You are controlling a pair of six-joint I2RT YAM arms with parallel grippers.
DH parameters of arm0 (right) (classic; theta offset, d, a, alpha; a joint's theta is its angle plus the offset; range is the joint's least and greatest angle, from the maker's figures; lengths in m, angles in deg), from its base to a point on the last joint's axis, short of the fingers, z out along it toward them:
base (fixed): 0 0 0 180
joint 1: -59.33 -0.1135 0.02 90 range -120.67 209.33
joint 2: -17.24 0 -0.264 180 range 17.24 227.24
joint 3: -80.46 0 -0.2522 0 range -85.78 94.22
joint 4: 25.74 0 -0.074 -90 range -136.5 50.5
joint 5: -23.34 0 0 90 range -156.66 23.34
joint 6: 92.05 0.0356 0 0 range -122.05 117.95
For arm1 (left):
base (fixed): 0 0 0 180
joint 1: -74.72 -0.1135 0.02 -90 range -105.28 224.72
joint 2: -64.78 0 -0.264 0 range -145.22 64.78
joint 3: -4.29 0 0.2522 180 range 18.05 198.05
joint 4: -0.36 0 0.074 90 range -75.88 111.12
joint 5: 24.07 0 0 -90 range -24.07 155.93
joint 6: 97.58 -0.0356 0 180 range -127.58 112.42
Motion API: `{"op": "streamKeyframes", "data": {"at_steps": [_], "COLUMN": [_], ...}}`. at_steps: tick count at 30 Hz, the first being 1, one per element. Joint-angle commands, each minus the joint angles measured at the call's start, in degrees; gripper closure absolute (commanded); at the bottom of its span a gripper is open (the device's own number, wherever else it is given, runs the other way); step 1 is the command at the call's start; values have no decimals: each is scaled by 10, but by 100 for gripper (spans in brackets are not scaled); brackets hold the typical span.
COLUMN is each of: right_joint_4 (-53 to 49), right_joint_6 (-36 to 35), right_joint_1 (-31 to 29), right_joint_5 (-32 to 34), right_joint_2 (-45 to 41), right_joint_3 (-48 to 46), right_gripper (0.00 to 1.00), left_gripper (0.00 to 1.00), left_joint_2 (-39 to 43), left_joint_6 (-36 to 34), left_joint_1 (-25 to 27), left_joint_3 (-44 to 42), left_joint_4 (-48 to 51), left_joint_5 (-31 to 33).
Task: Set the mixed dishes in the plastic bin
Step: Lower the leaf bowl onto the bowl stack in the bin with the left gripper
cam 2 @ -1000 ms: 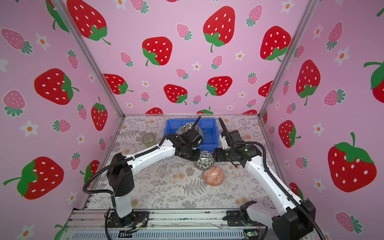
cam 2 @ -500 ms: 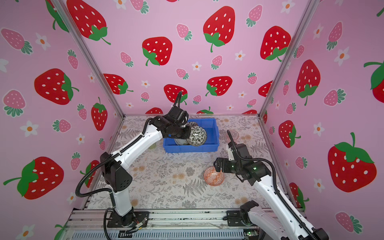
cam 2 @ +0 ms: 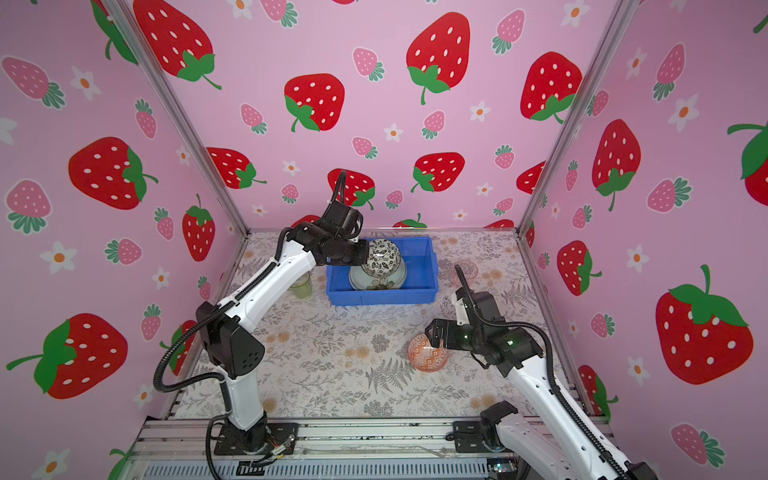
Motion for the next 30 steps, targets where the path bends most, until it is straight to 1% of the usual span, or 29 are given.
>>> {"op": "streamKeyframes", "data": {"at_steps": [1, 8, 15, 22, 30], "right_joint_4": [-4, -4, -17, 9, 35], "right_joint_6": [-5, -6, -29, -23, -18], "right_joint_1": [0, 0, 0, 1, 1], "right_joint_5": [-8, -19, -4, 0, 0], "right_joint_2": [-10, -18, 5, 34, 79], "right_joint_3": [-11, -25, -7, -6, 5], "right_gripper": [1, 1, 1, 1, 1], "left_gripper": [100, 100, 100, 100, 100], "left_joint_2": [-14, -44, -79, -106, -135], "left_joint_6": [-4, 8, 48, 75, 87], "left_joint_1": [-4, -18, -40, -59, -74], "left_joint_3": [42, 45, 45, 45, 51], "left_joint_4": [-17, -54, -88, -117, -135], "left_joint_5": [12, 31, 5, -19, -50]}}
